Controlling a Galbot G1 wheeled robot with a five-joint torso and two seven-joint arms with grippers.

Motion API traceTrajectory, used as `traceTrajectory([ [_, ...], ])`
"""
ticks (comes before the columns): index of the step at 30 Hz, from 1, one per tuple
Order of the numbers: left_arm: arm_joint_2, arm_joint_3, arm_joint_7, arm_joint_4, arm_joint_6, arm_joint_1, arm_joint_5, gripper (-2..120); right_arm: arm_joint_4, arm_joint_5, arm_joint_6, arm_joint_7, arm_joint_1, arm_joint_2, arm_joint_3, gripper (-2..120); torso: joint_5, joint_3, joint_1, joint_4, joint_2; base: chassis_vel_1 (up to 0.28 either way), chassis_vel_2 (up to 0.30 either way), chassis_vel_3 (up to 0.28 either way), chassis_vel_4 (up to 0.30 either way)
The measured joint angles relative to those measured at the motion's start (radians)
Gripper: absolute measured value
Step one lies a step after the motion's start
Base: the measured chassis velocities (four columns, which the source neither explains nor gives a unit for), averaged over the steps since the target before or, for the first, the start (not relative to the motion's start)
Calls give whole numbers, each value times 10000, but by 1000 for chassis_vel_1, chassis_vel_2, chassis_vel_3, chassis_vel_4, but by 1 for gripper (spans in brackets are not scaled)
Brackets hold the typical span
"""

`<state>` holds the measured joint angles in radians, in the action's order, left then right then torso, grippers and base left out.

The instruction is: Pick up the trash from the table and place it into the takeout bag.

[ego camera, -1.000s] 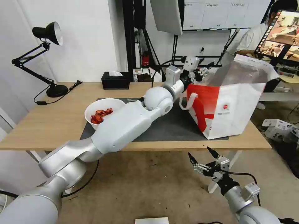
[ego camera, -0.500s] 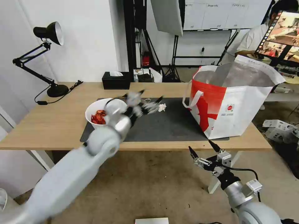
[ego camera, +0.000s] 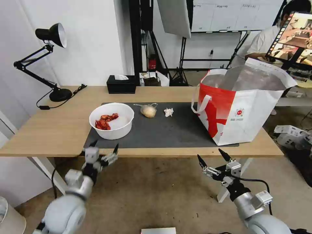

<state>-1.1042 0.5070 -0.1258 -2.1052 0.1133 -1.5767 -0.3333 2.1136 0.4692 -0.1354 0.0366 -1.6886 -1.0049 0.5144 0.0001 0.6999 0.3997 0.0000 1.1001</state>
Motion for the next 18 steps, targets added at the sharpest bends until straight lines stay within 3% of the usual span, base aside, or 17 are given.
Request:
traceTrajectory([
  [7,-479,-76,-30,222,-87,-275,402,100,-221,-184,34,-5,-32,-135,-32,100,-2,1,1,-1,0,0,0,0,0],
  [18,-596,-157,-27,309,-143,-206,381,100,-362,-225,42,5,-33,-236,-75,100,-1,1,3,-1,-1,0,0,0,0],
])
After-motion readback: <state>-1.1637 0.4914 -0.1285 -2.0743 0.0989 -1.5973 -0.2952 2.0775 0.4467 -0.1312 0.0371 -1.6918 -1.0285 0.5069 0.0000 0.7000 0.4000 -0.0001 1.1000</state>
